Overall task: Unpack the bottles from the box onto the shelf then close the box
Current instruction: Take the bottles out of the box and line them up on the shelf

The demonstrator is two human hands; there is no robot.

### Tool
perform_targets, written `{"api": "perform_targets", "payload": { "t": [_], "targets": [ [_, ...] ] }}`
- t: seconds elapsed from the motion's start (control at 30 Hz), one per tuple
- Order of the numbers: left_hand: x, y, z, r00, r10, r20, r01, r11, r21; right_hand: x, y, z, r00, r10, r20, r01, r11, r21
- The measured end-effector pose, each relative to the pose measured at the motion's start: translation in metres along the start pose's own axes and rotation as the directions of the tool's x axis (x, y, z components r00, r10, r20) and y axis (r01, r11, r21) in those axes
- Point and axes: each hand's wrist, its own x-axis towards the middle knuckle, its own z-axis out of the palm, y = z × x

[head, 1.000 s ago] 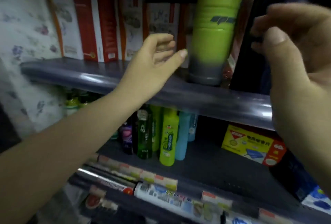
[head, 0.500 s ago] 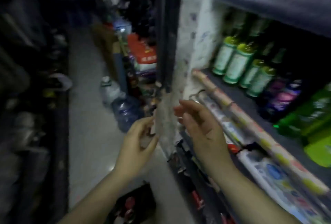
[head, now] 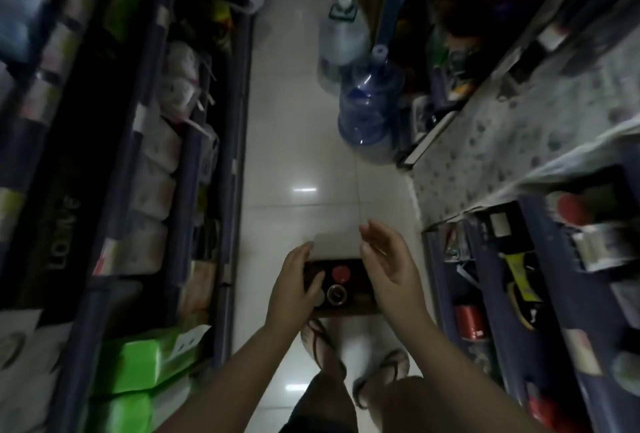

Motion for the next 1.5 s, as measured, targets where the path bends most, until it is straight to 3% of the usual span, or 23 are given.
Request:
{"api": "perform_targets", "payload": {
  "t": [0.37, 0.63, 0.8, 0.9, 0.97, 1.17, 1.3, 1.5],
  "targets": [
    [0.032, -0.181, 0.127, 0.977, -0.204, 0.054, 0.206, 0.978, -0.020, 0.074, 0.239, 0.008, 0.948, 0.318, 0.018, -0.315, 0.943, -0.106],
    [0.071, -0.299, 0.250, 0.945, -0.290, 0.153, 0.295, 0.955, -0.009, 0.123, 0.429, 0.003, 0.907, 0.417, 0.055, -0.368, 0.850, -0.377],
    [0.082, -0.349, 0.299, 0.924, -0.299, 0.237, 0.290, 0.954, 0.074, 0.151, 0.511, -0.004, 0.919, 0.378, 0.111, -0.253, 0.783, -0.569],
    [0.081, -0.366, 0.315, 0.920, -0.290, 0.263, 0.267, 0.956, 0.122, 0.163, 0.542, -0.004, 0.913, 0.360, 0.192, -0.157, 0.745, -0.648],
    [0.085, -0.371, 0.321, 0.935, -0.228, 0.270, 0.165, 0.958, 0.237, 0.171, 0.555, -0.003, 0.892, 0.373, 0.255, -0.111, 0.729, -0.675],
    [0.098, -0.375, 0.335, 0.957, -0.127, 0.262, 0.004, 0.906, 0.423, 0.186, 0.579, -0.002, 0.846, 0.435, 0.309, -0.076, 0.671, -0.737],
    [0.099, -0.376, 0.336, 0.963, -0.097, 0.251, -0.022, 0.901, 0.433, 0.193, 0.582, -0.008, 0.816, 0.455, 0.357, -0.029, 0.649, -0.760],
    [0.101, -0.379, 0.324, 0.956, -0.095, 0.279, -0.018, 0.926, 0.377, 0.195, 0.572, -0.014, 0.740, 0.438, 0.510, 0.153, 0.629, -0.762]
  ]
}}
